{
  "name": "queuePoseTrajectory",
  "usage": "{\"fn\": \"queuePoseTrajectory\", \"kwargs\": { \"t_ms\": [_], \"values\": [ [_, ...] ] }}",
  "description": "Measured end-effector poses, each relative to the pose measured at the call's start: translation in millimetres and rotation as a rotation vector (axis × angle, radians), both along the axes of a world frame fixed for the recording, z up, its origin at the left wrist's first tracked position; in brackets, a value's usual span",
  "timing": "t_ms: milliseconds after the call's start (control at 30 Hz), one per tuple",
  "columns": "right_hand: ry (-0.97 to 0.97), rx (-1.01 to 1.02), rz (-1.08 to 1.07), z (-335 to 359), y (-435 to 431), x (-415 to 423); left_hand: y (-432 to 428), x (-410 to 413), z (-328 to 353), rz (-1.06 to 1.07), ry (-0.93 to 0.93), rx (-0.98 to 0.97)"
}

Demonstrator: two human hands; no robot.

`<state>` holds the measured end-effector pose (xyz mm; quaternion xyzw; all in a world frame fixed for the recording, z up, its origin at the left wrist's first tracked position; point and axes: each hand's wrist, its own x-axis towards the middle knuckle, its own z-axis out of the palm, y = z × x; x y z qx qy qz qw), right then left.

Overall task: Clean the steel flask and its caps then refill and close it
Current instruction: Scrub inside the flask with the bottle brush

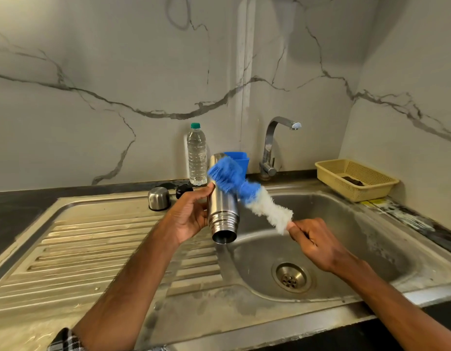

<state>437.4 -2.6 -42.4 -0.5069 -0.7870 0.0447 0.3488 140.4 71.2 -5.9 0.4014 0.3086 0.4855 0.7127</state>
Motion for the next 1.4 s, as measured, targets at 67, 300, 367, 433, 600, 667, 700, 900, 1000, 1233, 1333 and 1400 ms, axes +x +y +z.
{"fn": "queuePoseTrajectory", "kwargs": {
  "t_ms": [67,300,367,433,600,667,700,900,1000,1233,1333,1400],
  "values": [
    [-0.027,0.002,0.04,0,-1,-1,0,1,0,-0.025,-0.003,-0.007],
    [0.023,0.0,-0.033,0,3,1,-1,9,-1,-0.095,0.022,0.038],
    [0.062,-0.009,-0.088,0,6,2,-2,9,-2,-0.115,0.043,0.06],
    [0.085,-0.012,-0.084,0,6,2,-1,9,-4,-0.134,0.058,0.066],
    [0.093,-0.021,-0.115,0,8,3,-1,11,-4,-0.166,0.094,0.09],
    [0.103,-0.032,-0.11,0,8,4,-3,13,-3,-0.169,0.092,0.089],
    [0.092,-0.029,-0.09,0,7,4,-3,14,-4,-0.166,0.099,0.095],
    [0.1,-0.047,-0.153,2,8,0,-5,13,-4,-0.186,0.155,0.113],
    [0.07,-0.046,-0.124,0,8,1,-2,11,-5,-0.194,0.165,0.117],
    [0.103,-0.027,-0.153,5,8,0,-8,15,-2,-0.222,0.193,0.131],
    [0.136,-0.032,-0.22,7,10,5,-10,15,-3,-0.221,0.208,0.12],
    [0.12,-0.023,-0.207,5,11,6,-9,16,-3,-0.21,0.211,0.098]
  ]
}}
